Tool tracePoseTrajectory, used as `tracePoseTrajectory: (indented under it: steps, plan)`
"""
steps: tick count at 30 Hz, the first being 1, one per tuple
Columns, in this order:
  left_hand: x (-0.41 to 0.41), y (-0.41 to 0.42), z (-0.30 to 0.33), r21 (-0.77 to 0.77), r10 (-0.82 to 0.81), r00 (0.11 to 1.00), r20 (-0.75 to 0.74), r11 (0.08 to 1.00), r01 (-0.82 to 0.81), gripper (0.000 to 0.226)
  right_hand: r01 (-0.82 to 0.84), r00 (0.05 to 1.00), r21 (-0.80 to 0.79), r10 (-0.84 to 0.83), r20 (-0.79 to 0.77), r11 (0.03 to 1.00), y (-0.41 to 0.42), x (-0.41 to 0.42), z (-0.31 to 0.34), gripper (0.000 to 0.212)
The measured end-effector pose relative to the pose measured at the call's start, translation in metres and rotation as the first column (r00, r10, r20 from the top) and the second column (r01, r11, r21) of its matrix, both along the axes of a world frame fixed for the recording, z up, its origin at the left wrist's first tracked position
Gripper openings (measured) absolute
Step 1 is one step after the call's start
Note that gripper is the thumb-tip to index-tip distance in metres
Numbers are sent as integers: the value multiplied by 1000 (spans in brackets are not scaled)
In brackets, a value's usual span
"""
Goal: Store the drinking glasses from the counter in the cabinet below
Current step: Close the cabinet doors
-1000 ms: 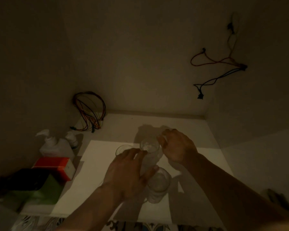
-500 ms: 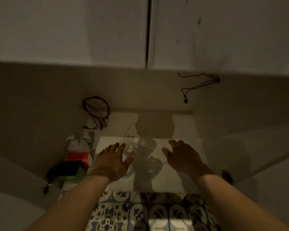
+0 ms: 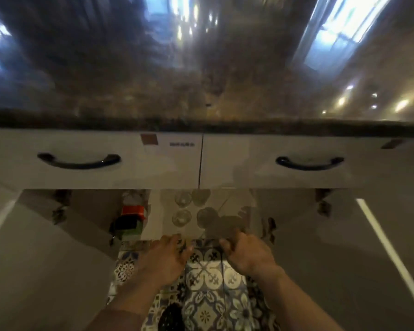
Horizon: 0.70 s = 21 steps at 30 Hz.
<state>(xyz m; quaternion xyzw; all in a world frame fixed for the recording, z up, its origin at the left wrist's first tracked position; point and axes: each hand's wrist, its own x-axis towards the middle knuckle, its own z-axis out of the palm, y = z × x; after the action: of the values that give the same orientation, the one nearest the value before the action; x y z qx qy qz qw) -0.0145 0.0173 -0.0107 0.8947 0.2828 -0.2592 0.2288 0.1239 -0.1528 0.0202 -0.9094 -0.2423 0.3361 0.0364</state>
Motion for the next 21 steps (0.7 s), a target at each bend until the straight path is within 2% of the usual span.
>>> tracePoseTrajectory:
  steps: [10, 15, 21]
  plan:
    - [-54, -79, 89, 33, 66, 990, 123, 997, -70, 74, -4, 999, 41, 2, 45, 999, -80, -55, 94, 54]
    - [-96, -131, 123, 114, 48, 988, 144, 991, -65, 74, 9, 999, 79, -13, 47, 997, -126, -100, 129, 54]
    - [-126, -166, 146, 121, 21, 987, 159, 992, -40, 73, -31, 995, 159, 15, 102, 987, -145, -141, 149, 49]
